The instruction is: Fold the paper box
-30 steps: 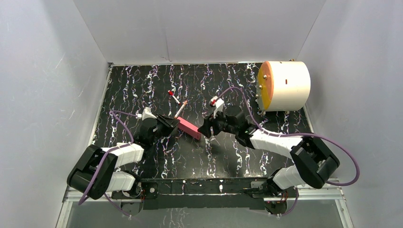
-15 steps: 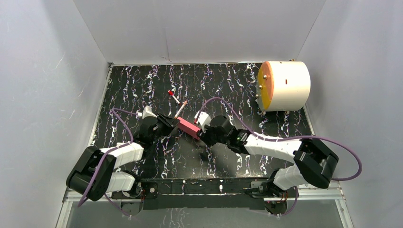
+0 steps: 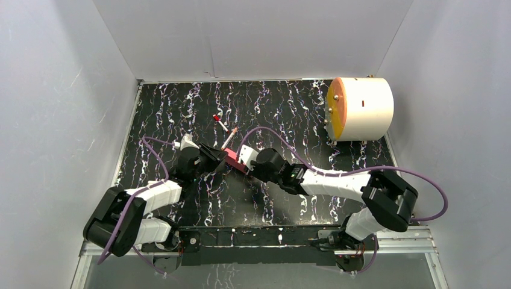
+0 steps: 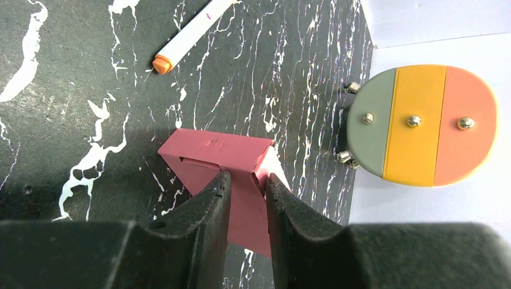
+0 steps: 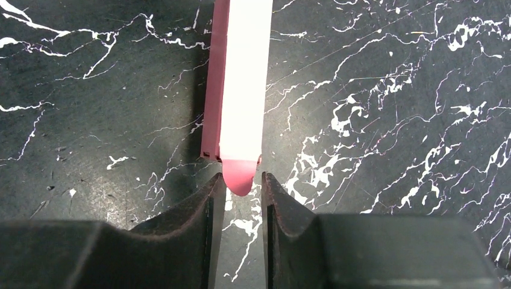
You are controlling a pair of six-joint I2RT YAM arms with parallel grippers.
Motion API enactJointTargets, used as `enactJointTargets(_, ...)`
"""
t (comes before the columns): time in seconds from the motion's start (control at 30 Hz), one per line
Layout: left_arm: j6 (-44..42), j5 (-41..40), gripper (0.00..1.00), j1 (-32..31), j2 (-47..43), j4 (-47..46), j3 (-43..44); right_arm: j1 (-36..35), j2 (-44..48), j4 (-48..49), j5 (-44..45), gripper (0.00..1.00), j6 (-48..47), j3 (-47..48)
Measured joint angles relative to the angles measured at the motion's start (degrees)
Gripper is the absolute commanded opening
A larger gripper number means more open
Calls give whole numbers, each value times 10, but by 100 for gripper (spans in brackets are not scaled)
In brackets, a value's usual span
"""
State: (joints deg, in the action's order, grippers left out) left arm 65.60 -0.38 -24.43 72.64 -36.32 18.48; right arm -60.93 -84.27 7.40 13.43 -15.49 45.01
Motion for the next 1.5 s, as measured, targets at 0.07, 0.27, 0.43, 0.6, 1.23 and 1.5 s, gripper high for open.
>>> enactJointTargets(0.07,0,0,25,0,-2,3,0,-2,-2,0,6,27,-7,1)
enactJointTargets(0.27,0,3,25,2,-6,8,0,-7,-2,0,26,12,-15,5)
enactJointTargets(0.43,0,10,27,3,-9,12,0,-7,-2,7,37,3,-11,5)
enactJointTargets(0.6,0,20,37,7,-14,23,0,-7,-2,16,49,0,-3,5)
enactJointTargets(1.23,-103,-18,57,50,-93,223,80,13,-2,51,-17,0,-29,2)
enactJointTargets(1.5,-112,13,67,52,-112,243,55,17,-2,65,-38,0,-48,1)
